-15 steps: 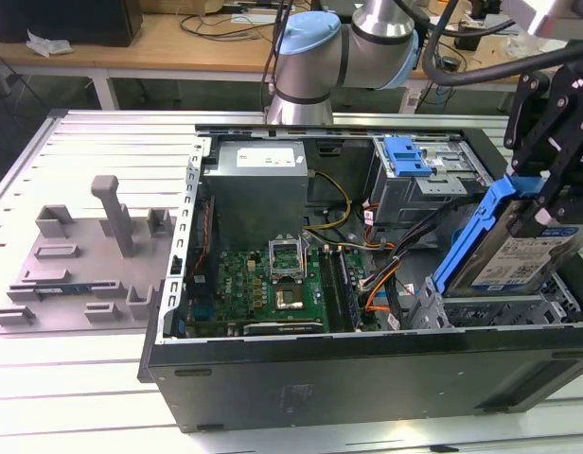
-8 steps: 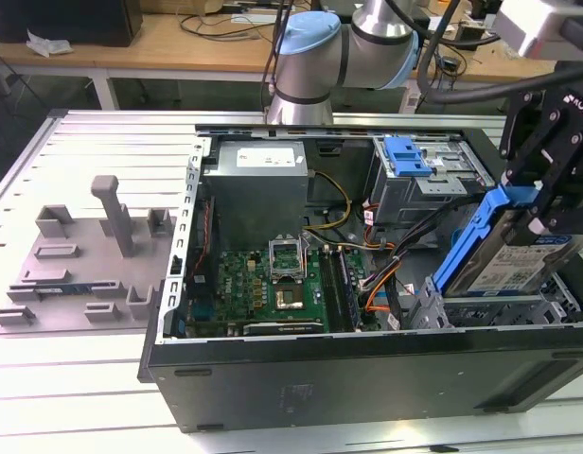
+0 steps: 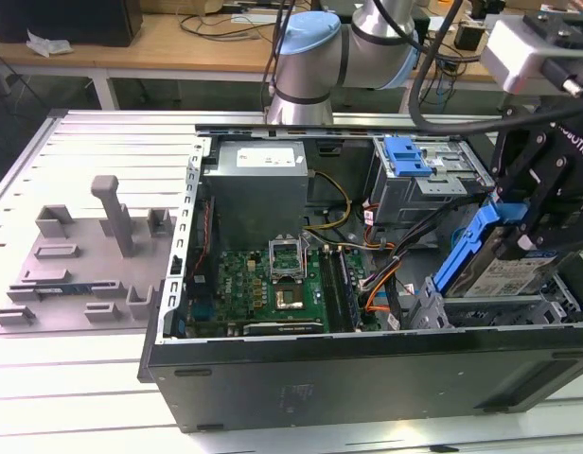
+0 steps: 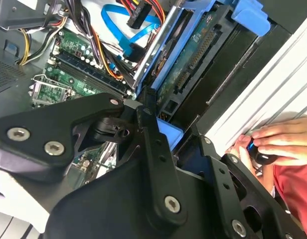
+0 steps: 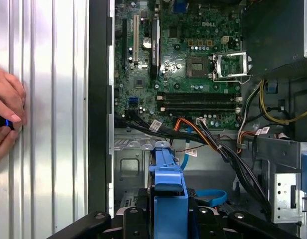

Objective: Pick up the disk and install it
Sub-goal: 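Insert the disk into the insertion slot, then insert the first disk wire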

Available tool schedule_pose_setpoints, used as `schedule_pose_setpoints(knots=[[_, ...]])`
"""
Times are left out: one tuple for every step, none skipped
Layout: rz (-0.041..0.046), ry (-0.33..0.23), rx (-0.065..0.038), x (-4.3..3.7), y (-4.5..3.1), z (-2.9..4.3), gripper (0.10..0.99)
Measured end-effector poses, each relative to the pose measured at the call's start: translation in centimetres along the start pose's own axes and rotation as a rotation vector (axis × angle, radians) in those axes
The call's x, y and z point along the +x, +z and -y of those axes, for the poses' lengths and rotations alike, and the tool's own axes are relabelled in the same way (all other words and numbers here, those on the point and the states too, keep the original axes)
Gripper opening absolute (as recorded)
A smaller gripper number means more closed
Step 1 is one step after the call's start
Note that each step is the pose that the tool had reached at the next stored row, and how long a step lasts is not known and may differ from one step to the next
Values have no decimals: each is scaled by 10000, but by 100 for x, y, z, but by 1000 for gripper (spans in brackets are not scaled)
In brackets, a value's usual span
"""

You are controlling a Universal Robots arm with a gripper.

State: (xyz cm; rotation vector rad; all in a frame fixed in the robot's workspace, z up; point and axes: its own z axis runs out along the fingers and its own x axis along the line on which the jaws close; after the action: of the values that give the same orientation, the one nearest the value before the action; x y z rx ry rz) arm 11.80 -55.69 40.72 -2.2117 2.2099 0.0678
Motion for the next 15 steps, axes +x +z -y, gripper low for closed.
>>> schedule_pose_setpoints(knots=[[0,0,0,2,27,0,365],[-4,0,1,3,53,1,376],[-1,0,0,5,58,1,435],[-2,0,0,5,59,1,561],[-1,0,-1,5,59,1,561],[-2,-1,-1,5,59,1,561],[-1,-1,0,5,60,1,561],[-1,-1,0,5,60,1,561],[-1,0,0,5,60,1,561],[-1,0,-1,5,61,1,561],[-1,0,0,5,62,1,561],[-1,0,-1,6,63,1,561],[-1,-1,0,5,63,2,561],[-1,0,0,5,64,1,561],[-1,0,-1,5,64,1,561]])
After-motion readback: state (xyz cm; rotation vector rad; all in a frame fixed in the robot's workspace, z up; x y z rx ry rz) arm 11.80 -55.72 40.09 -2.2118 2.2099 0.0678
